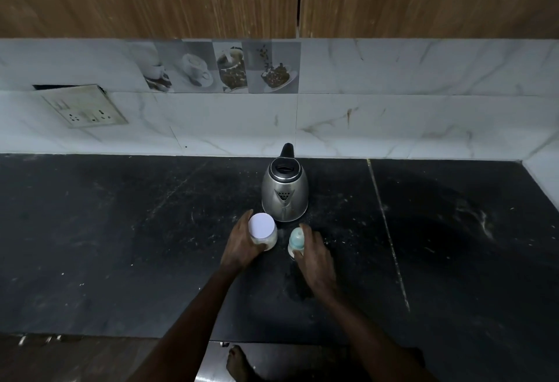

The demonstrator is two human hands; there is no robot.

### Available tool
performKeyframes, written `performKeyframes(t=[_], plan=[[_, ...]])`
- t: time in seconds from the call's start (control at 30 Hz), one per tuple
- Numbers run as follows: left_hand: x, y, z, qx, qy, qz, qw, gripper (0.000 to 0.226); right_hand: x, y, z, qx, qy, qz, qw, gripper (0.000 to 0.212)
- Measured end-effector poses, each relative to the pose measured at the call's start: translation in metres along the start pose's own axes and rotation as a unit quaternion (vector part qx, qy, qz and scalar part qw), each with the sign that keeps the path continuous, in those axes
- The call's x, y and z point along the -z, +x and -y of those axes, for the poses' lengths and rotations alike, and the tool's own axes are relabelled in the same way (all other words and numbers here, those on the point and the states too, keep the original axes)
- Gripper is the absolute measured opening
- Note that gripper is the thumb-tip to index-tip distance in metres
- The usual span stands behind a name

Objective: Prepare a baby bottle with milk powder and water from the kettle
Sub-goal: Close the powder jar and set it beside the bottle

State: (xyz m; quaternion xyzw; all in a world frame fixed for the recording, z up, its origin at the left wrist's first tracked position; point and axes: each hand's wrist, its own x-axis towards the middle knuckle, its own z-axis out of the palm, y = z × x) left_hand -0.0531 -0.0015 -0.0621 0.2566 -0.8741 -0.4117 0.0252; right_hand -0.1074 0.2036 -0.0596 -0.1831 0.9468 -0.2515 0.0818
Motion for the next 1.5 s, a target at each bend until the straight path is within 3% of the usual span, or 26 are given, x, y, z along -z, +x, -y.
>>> performKeyframes(t=[0.67, 0.8, 1.5], plan=[[-0.006, 0.015, -0.013, -0.020, -0.026, 0.028, 0.999, 0.108, -0.001, 0.043, 0.006, 0.001, 0.010, -0.005, 1.000, 0.078], [-0.007, 0.015, -0.006, -0.024, -0.037, 0.023, 0.999, 0.115, -0.002, 0.049, 0.006, -0.004, 0.014, -0.002, 1.000, 0.080], [-0.031, 0.009, 0.015, -0.060, -0.018, -0.020, 0.998, 0.109, -0.001, 0.034, -0.006, -0.019, -0.036, -0.013, 0.999, 0.087]])
